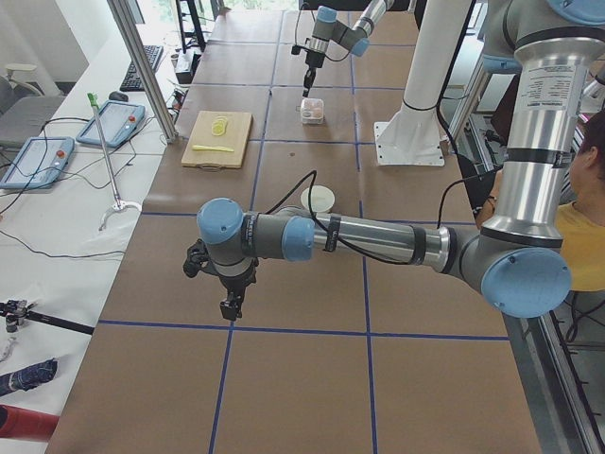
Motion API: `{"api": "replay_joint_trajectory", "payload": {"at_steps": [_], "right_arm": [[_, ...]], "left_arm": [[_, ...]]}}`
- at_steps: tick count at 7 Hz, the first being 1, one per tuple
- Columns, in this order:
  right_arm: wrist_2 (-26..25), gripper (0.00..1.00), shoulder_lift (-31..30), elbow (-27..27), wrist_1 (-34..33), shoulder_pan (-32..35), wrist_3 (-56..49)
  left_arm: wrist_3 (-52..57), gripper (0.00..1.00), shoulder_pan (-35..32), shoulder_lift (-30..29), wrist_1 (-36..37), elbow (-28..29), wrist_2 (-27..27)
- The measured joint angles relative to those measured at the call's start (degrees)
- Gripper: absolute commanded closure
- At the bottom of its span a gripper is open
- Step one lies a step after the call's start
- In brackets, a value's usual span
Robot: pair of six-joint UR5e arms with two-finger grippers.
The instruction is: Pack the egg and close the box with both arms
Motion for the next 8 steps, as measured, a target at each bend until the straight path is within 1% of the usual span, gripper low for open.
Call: {"api": "replay_joint_trajectory", "payload": {"at_steps": [1, 2, 3, 4, 5, 6, 8], "right_arm": [[0.9, 1.00, 0.3, 0.2, -3.4, 1.2, -0.9], [3.1, 1.00, 0.3, 1.0, -9.1, 3.8, -4.5], [5.9, 1.00, -0.7, 2.3, -15.3, 7.4, -11.5], [8.4, 1.00, -3.2, 3.7, -20.2, 11.3, -20.0], [9.9, 1.00, -6.9, 4.6, -22.4, 15.1, -28.1], [12.5, 0.98, -11.6, 5.1, -23.3, 20.4, -38.5], [19.9, 0.88, -20.5, 3.7, -24.0, 34.9, -62.8]], "left_arm": [[0.0, 0.00, 0.0, 0.0, 0.0, 0.0, 0.0], [0.0, 0.00, 0.0, 0.1, 0.0, 0.0, 0.0], [0.0, 0.00, 0.0, 0.1, 0.0, 0.0, 0.0], [0.0, 0.00, 0.0, 0.1, 0.0, 0.0, 0.1], [0.0, 0.00, 0.0, 0.1, 0.0, 0.0, 0.1], [0.1, 0.00, 0.0, 0.4, 0.0, -0.1, 0.2], [0.3, 0.00, -0.1, 0.8, -0.3, -0.2, 0.3]]}}
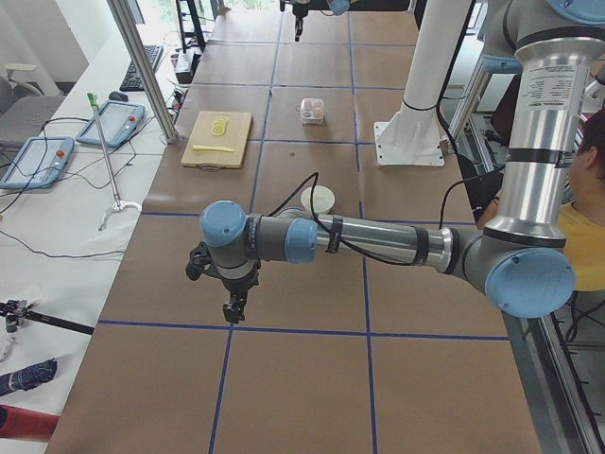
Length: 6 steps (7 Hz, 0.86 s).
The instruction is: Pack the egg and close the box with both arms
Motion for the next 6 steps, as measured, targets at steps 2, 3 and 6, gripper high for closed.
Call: {"api": "replay_joint_trajectory", "payload": {"at_steps": [2, 3, 6], "right_arm": [[5.9, 0.58, -4.3, -3.9, -3.1, 13.9, -21.0], [7.1, 0.01, -5.2, -4.7, -6.1, 18.4, -27.6], [7.2, 0.00, -6.9, -6.2, -9.6, 22.4, -32.4]], "left_arm": [[2.7, 0.00, -0.1, 0.9, -0.8, 0.4, -0.1], [4.1, 0.00, -0.7, 2.3, -0.9, 0.2, -0.3], [3.1, 0.00, -2.5, 3.8, -0.6, -0.7, -0.6]]}}
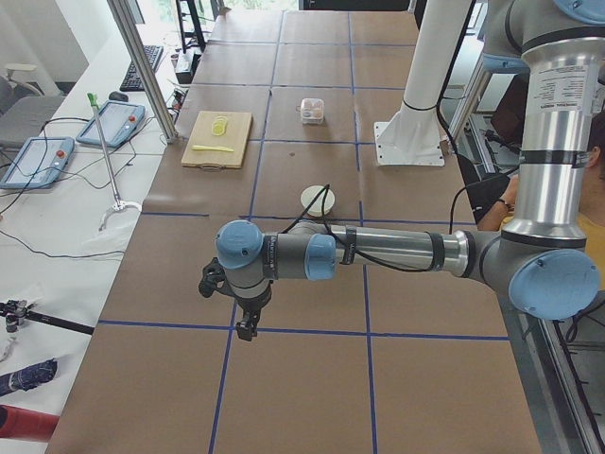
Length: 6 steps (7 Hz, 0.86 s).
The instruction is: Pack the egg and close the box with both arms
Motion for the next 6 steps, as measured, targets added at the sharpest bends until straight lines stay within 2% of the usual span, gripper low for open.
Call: {"api": "replay_joint_trajectory", "payload": {"at_steps": [3, 6], "right_arm": [[0.1, 0.00, -0.1, -4.0, -0.4, 0.2, 0.5], [0.2, 0.00, -0.5, -5.2, -0.2, 1.1, 0.7]], "left_arm": [[-4.4, 0.00, -0.1, -0.7, -0.2, -0.9, 0.2], [-4.4, 0.00, 0.0, -2.0, -0.4, -0.7, 0.5]]}}
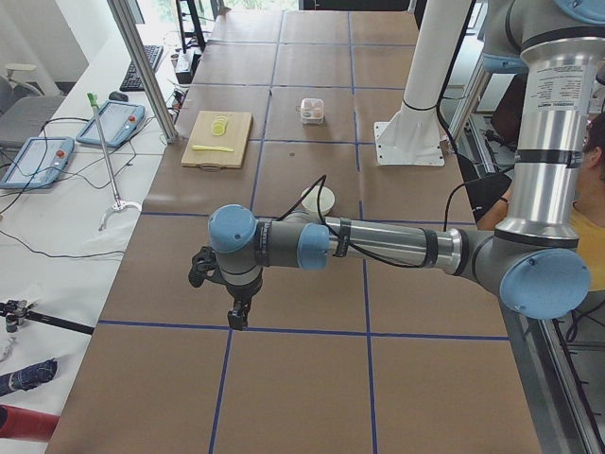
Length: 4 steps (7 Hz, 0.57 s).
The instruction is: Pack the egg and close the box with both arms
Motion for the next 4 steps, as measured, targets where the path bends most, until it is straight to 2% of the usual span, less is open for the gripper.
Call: {"api": "replay_joint_trajectory", "payload": {"at_steps": [4], "right_arm": [[0.0, 0.00, -0.8, 0.6, 0.4, 0.3, 0.2]], "left_arm": [[0.0, 0.00, -0.1, 0.3, 0.0, -0.3, 0.0]]}}
